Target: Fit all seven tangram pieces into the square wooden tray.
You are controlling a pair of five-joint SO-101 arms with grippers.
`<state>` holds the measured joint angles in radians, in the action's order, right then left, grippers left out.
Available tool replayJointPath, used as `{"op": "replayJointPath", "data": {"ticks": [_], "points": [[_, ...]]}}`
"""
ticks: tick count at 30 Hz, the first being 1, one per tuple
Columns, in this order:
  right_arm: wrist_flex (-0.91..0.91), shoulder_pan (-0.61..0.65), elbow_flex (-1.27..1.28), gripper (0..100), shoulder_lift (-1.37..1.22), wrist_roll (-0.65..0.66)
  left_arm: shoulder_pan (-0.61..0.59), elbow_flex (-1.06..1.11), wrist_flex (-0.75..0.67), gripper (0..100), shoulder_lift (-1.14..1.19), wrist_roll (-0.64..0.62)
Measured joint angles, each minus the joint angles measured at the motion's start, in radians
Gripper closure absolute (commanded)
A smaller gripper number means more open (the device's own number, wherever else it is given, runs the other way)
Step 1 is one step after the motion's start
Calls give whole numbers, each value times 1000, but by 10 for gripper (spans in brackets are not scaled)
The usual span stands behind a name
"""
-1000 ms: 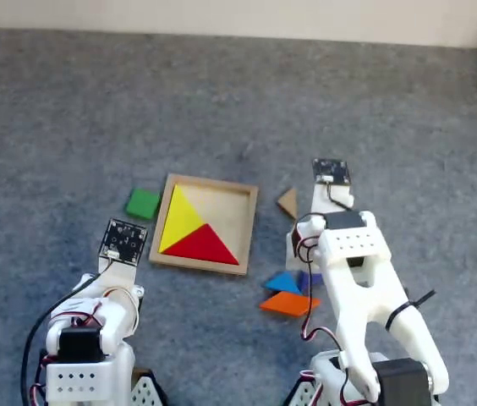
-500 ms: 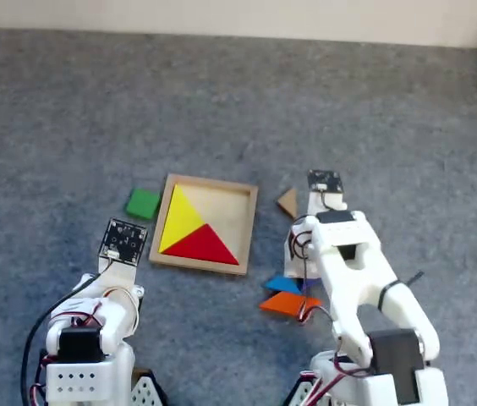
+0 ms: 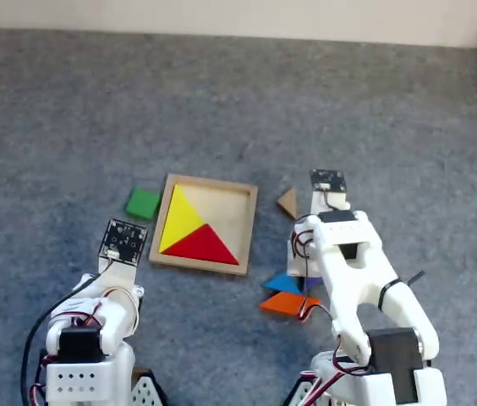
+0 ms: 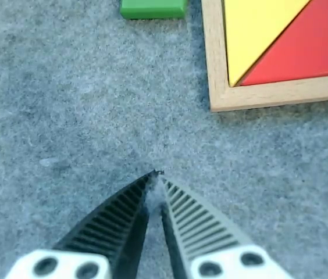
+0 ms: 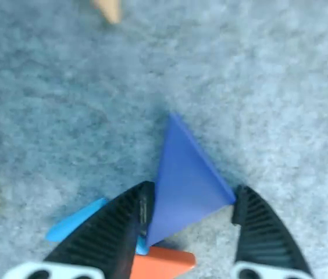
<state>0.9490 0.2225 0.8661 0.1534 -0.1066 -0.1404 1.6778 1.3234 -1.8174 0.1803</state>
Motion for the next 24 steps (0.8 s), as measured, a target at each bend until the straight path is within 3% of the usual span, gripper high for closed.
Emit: {"op": "replayJointPath", "data": {"ticks": [6,24], "points": [[2,-14,0,878,-2,126,0,0,0,995,0,0],[144,-37,-233,878,110,161,0,0,0,995,0,0]]}}
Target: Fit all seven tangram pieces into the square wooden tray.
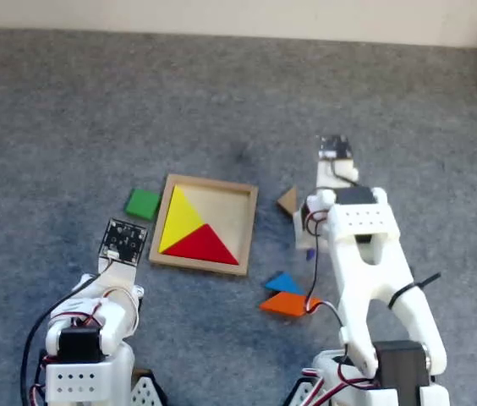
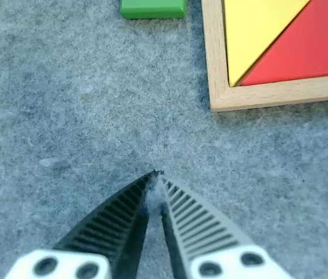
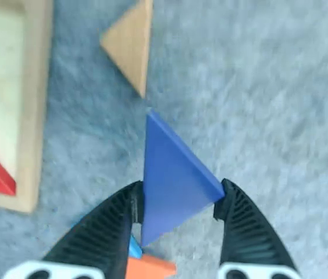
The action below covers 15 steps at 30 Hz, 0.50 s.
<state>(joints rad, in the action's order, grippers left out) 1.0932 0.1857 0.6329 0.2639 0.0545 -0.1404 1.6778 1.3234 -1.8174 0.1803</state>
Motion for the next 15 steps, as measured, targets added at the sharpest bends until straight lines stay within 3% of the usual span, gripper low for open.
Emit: {"op": "replayJointPath", "data": {"ticks": [15], "points": [[-78,256,-107,875,0,239,0,0,0,995,0,0]]}}
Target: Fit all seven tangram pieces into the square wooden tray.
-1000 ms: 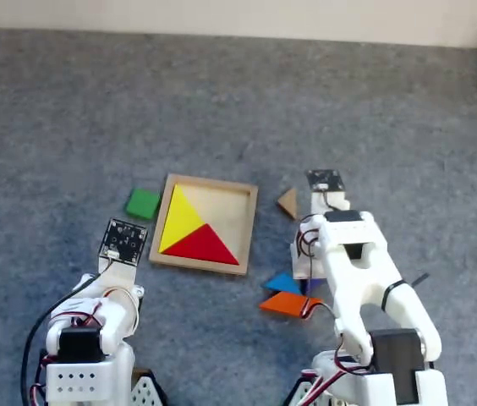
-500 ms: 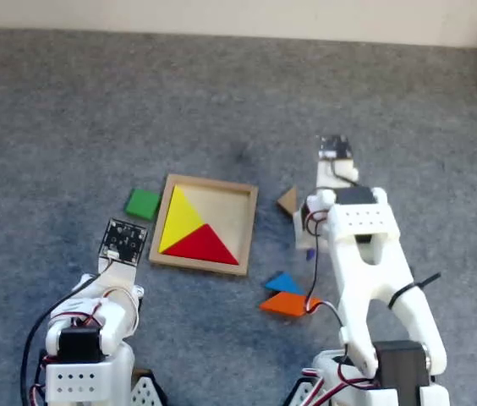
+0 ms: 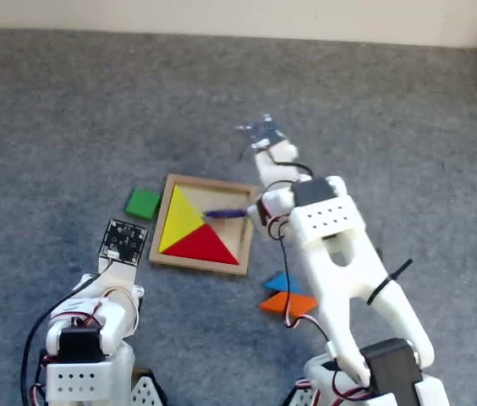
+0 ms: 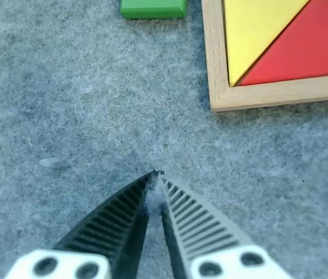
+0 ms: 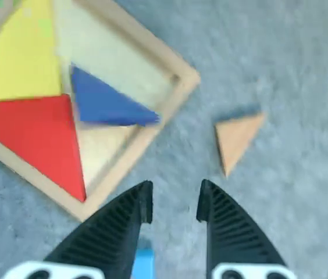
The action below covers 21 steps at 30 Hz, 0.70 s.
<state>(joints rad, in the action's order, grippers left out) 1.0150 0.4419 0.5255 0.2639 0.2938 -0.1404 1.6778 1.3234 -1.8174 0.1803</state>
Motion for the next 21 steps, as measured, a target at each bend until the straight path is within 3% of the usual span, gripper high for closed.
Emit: {"op": "replayJointPath", "data": {"ticks": [8,14,21], "points": [[-52,60,-2,875,-17,80,0,0,0,995,0,0],[-52,95,-104,878,-207,78,0,0,0,995,0,0],[-15,112,-322,875,-388,-84,0,0,0,995,0,0]]}}
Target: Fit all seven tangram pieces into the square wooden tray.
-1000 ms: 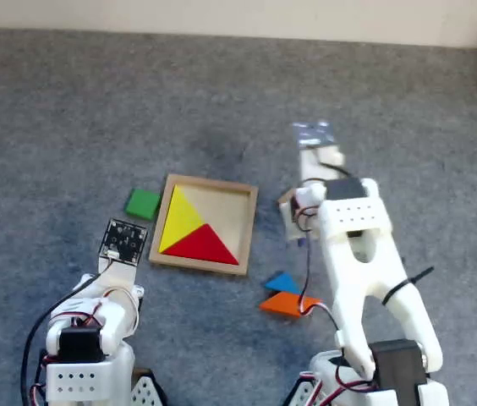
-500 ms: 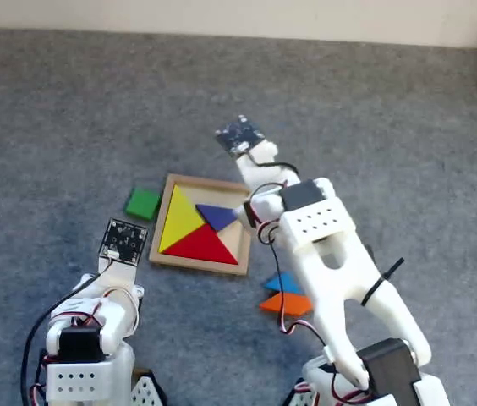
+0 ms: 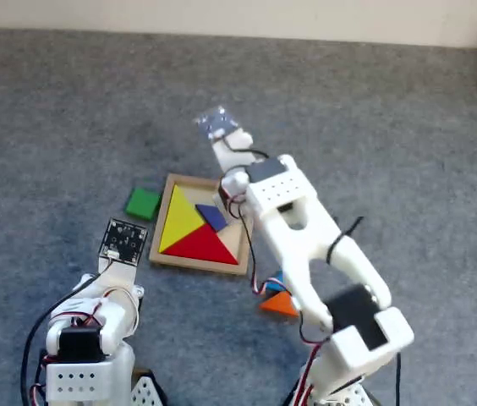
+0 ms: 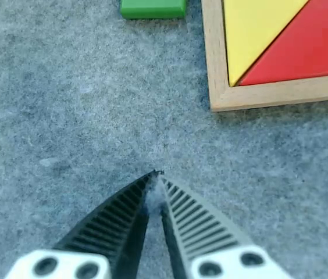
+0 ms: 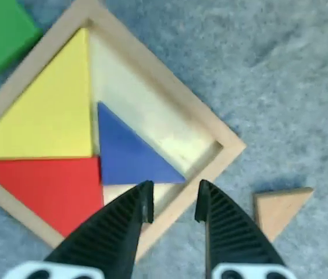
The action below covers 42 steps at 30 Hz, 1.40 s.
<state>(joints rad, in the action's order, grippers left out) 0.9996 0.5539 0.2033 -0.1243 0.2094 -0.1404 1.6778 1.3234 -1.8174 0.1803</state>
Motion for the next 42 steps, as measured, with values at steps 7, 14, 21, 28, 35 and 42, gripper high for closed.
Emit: {"op": "replayJointPath", "data": {"ticks": [7,14,21,28,35,42], "points": [[180,55,-288,874,-199,-104,0,0,0,995,0,0],[361,83,-555,779,-425,-110,0,0,0,995,0,0],[494,86,-783,779,-597,-110,0,0,0,995,0,0],[606,91,-941,779,-669,-110,0,0,0,995,0,0],[629,132,-964,781,-671,-110,0,0,0,995,0,0],[611,133,-968,783,-736,-110,0,0,0,995,0,0]]}}
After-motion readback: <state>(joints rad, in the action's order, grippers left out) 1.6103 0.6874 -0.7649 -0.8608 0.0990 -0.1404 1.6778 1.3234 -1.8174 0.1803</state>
